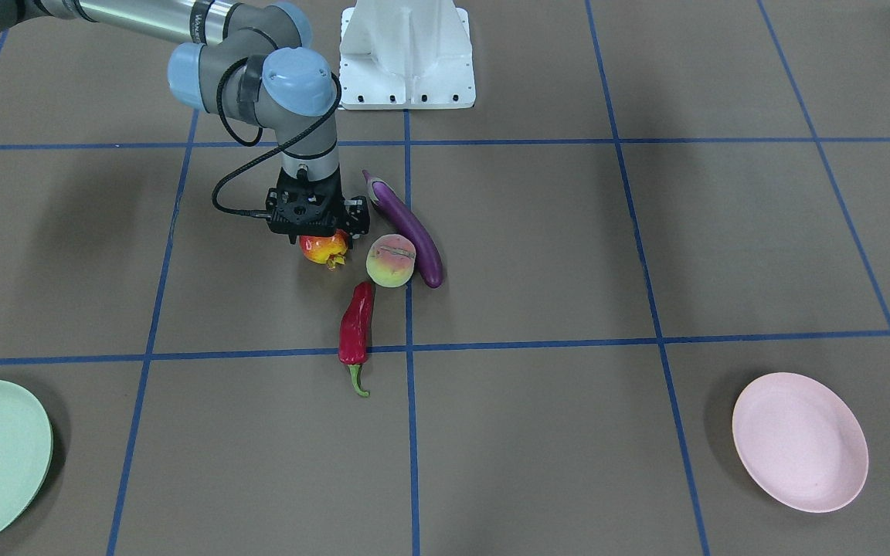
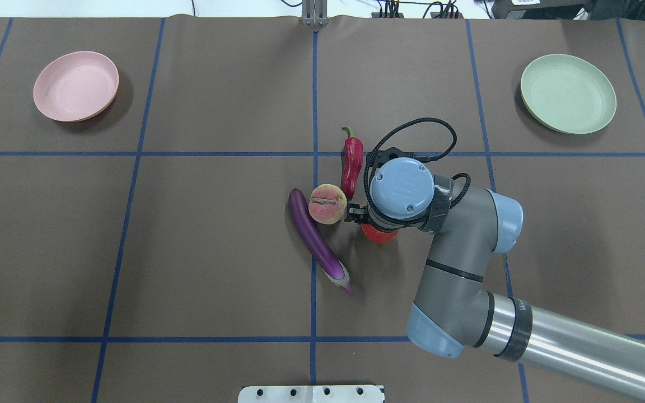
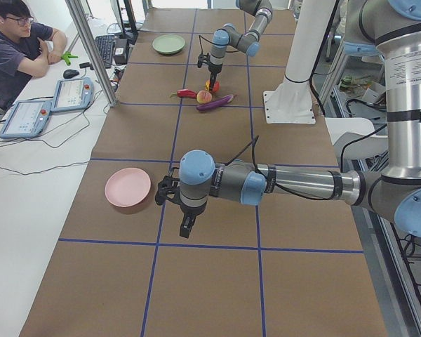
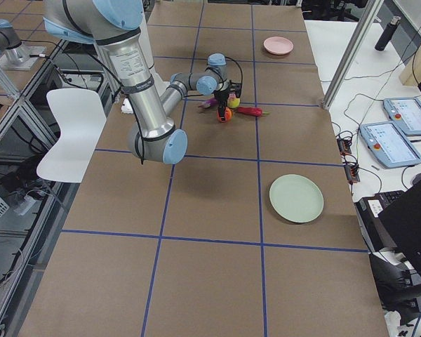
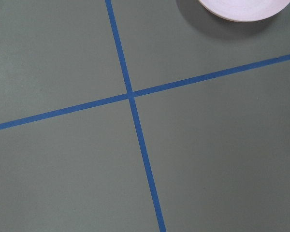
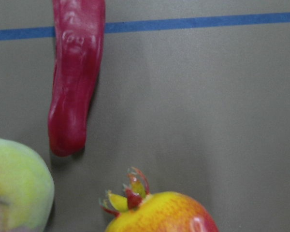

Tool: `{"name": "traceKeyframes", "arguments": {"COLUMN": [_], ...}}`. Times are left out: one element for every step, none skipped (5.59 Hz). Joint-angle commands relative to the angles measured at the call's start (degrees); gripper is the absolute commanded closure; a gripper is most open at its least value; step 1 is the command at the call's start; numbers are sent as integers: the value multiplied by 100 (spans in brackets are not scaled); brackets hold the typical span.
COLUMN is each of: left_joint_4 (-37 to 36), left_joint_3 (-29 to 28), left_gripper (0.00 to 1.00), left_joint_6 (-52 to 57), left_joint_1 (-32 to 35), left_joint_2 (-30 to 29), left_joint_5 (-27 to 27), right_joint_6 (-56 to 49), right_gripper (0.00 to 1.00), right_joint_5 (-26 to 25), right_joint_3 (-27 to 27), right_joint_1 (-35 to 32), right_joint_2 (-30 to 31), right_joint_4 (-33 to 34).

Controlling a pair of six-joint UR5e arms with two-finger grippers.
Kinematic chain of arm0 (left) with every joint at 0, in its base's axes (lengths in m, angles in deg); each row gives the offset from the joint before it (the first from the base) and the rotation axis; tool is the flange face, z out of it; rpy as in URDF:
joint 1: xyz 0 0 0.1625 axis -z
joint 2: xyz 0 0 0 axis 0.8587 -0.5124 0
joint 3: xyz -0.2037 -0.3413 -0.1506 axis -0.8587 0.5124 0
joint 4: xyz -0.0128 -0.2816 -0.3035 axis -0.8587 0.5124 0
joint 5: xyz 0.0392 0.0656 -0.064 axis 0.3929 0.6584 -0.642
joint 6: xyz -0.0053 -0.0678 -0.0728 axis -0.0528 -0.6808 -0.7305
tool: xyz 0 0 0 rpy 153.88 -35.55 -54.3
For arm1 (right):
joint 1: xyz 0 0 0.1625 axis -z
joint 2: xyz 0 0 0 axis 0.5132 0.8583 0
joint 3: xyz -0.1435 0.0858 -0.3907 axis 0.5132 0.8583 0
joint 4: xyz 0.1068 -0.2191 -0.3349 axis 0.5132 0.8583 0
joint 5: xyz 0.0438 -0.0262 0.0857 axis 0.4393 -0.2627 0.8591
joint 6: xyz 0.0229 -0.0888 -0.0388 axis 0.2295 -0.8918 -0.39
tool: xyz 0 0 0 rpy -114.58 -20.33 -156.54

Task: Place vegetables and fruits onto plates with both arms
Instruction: 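Close the right gripper on the pomegranate and lift it, then carry the pomegranate to the green plate and release it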

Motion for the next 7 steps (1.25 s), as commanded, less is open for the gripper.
{"name": "traceKeyframes", "arguments": {"left_joint_4": [0,0,17,9,9,9,0], "left_joint_3": [-2,7,42,16,-2,7,-2], "left_gripper": [0,0,0,0,0,0,0], "left_joint_6": [0,-9,-35,-35,-35,-35,-35], "left_joint_1": [0,0,0,0,-9,-17,-18], "left_joint_2": [0,0,-52,-166,-167,-158,-158], "left_joint_5": [0,0,0,0,9,0,0], "right_joint_6": [-83,-102,-415,-1715,-3250,-4771,-6152], "right_gripper": [99,100,100,100,100,100,100], "right_joint_5": [-68,210,874,1612,2342,2714,2988], "right_joint_3": [-152,-388,-460,-443,-182,543,1368], "right_joint_1": [10,-251,-845,-1686,-2530,-3121,-3641], "right_joint_2": [19,54,72,185,447,441,450], "right_joint_4": [8,16,7,16,-10,-54,-489]}}
